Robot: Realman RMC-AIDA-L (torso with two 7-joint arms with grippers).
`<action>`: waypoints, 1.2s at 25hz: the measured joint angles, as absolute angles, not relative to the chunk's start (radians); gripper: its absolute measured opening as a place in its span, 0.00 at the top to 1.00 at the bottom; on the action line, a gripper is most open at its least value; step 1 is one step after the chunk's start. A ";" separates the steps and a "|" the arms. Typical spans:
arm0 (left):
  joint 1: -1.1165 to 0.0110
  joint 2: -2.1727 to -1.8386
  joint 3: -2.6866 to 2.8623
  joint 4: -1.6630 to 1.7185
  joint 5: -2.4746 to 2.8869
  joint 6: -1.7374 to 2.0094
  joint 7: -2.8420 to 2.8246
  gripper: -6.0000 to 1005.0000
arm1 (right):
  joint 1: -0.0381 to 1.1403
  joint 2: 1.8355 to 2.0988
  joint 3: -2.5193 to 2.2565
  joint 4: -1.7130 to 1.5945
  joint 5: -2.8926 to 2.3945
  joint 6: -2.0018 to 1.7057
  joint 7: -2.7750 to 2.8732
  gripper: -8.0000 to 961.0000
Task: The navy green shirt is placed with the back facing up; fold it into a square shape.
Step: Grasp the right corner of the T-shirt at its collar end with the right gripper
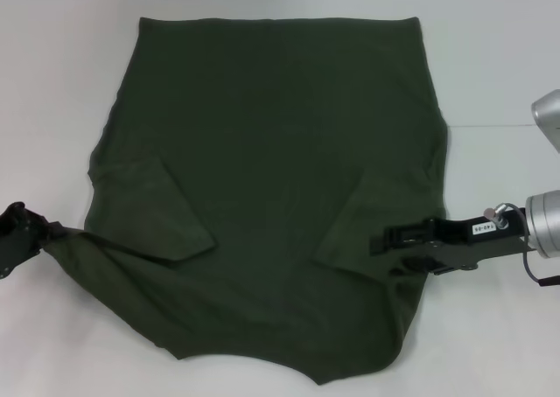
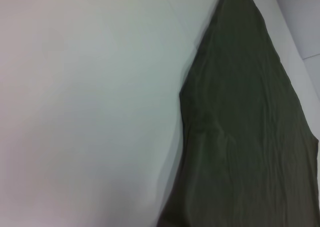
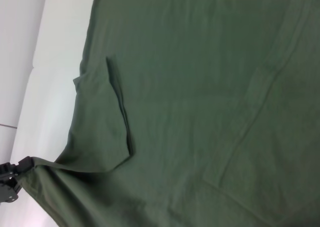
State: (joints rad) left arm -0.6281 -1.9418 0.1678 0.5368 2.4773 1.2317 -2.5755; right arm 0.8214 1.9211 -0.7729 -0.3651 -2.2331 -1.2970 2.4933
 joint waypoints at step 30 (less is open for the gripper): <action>-0.627 -1.941 0.166 0.537 2.464 1.240 -2.555 0.99 | 0.854 1.918 -0.756 -0.388 -2.175 -1.306 2.461 0.04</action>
State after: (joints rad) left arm -0.6271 -1.9408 0.1655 0.5369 2.4637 1.2397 -2.5553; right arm 0.8543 1.9180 -0.7561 -0.3884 -2.1750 -1.3057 2.4613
